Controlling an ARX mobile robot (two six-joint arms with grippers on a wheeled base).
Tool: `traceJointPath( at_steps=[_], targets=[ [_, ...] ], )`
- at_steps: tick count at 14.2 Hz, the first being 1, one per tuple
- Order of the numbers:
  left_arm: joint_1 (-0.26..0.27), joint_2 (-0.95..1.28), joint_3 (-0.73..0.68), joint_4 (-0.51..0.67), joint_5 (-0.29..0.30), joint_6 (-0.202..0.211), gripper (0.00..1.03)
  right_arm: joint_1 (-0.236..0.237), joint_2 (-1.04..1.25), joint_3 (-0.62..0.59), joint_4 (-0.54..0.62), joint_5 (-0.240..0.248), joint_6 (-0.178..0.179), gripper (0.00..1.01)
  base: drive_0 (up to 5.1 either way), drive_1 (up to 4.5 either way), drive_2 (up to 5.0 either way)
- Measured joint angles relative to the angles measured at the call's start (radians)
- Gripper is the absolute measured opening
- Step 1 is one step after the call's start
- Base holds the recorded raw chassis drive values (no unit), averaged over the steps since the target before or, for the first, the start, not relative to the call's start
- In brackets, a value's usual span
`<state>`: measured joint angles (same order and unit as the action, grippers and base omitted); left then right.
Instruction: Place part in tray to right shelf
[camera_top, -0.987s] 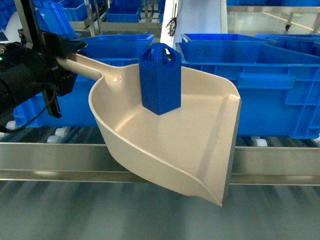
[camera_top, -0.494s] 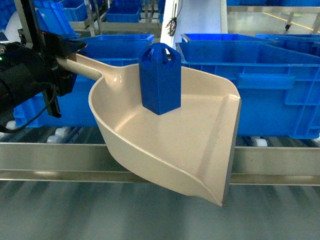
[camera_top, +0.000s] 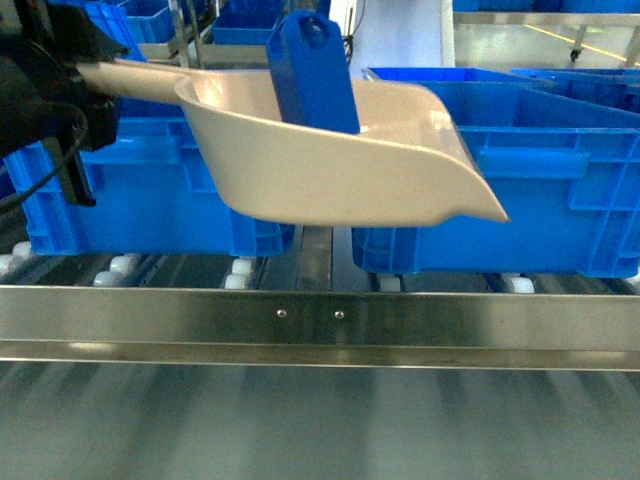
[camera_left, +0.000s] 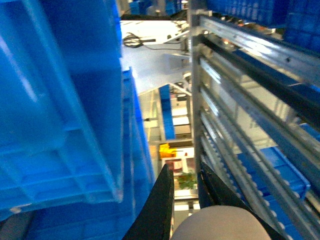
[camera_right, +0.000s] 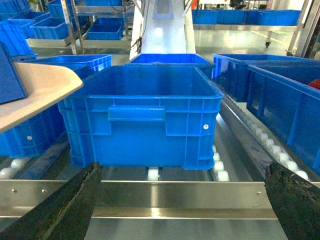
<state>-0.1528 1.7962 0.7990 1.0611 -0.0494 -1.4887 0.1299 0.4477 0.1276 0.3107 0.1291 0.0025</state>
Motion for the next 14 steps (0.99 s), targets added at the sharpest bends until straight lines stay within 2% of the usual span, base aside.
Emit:
traceJointPath(
  at_steps=[2,4,6,7,8,9,11,12,14],
  targets=[
    [0.014,-0.014,0.005,-0.001,0.007,-0.014,0.12,0.000,0.000,0.000,0.000,0.000,0.000,0.98,0.0,0.00,0.0],
    [0.047,-0.051,0.047,-0.095,-0.012,-0.013,0.12,0.000,0.000,0.000,0.000,0.000,0.000,0.98,0.0,0.00,0.0],
    [0.118,-0.092,0.187,-0.269,-0.074,-0.003,0.12,0.000,0.000,0.000,0.000,0.000,0.000,0.98,0.0,0.00,0.0],
    [0.156,-0.096,0.269,-0.386,-0.138,0.017,0.12,0.000,0.000,0.000,0.000,0.000,0.000,0.98,0.0,0.00,0.0],
    [0.189,-0.080,0.353,-0.512,-0.218,0.063,0.12,0.000,0.000,0.000,0.000,0.000,0.000,0.98,0.0,0.00,0.0],
    [0.218,-0.026,0.468,-0.635,-0.307,0.132,0.12,0.000,0.000,0.000,0.000,0.000,0.000,0.98,0.0,0.00,0.0],
    [0.219,0.101,0.674,-0.797,-0.460,0.311,0.12,0.000,0.000,0.000,0.000,0.000,0.000,0.98,0.0,0.00,0.0],
    [0.199,0.148,0.760,-0.829,-0.524,0.433,0.12,0.000,0.000,0.000,0.000,0.000,0.000,0.98,0.0,0.00,0.0],
    [0.179,0.161,0.861,-0.832,-0.551,0.599,0.12,0.000,0.000,0.000,0.000,0.000,0.000,0.98,0.0,0.00,0.0]
  ],
)
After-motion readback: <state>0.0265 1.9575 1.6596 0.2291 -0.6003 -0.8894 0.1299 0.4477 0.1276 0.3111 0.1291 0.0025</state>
